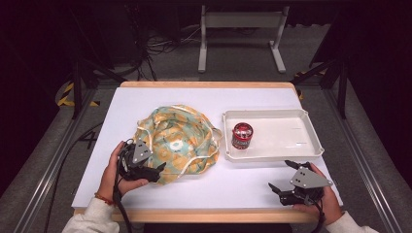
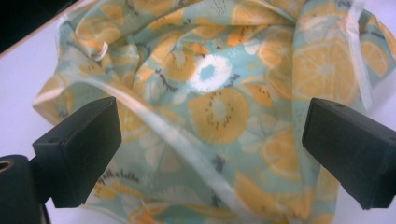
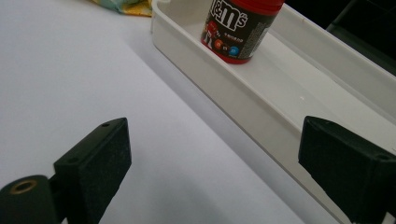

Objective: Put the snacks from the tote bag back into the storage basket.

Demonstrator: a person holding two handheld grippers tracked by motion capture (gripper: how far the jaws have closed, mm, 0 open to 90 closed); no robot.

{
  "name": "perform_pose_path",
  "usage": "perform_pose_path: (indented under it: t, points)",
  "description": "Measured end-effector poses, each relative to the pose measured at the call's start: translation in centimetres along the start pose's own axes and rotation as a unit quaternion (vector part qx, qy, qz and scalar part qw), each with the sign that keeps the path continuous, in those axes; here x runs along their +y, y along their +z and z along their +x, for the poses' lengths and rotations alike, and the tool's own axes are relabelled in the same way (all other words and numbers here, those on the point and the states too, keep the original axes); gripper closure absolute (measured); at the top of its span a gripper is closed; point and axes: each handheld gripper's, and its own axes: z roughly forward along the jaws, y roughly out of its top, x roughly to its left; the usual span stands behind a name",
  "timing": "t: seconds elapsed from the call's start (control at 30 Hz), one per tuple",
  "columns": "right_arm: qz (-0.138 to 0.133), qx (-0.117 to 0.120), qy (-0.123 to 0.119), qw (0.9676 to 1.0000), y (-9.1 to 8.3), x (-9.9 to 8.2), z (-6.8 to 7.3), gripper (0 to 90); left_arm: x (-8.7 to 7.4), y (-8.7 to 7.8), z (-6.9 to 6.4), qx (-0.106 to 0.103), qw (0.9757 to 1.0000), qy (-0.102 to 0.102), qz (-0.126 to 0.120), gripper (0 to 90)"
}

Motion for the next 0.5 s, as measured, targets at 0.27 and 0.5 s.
perform_pose_path:
  t: [0.27, 0.5]
  points:
    - [0.001, 0.0, 0.0, 1.0, 0.0, 0.0, 0.0, 10.2, -2.3, -1.0, 0.6, -0.005, 0.9998, -0.012, -0.017, 5.9]
    - [0.001, -0.001, -0.001, 1.0, 0.0, 0.0, 0.0, 10.1, -3.7, -1.1, 0.8, -0.002, 0.9997, -0.023, -0.004, 6.0]
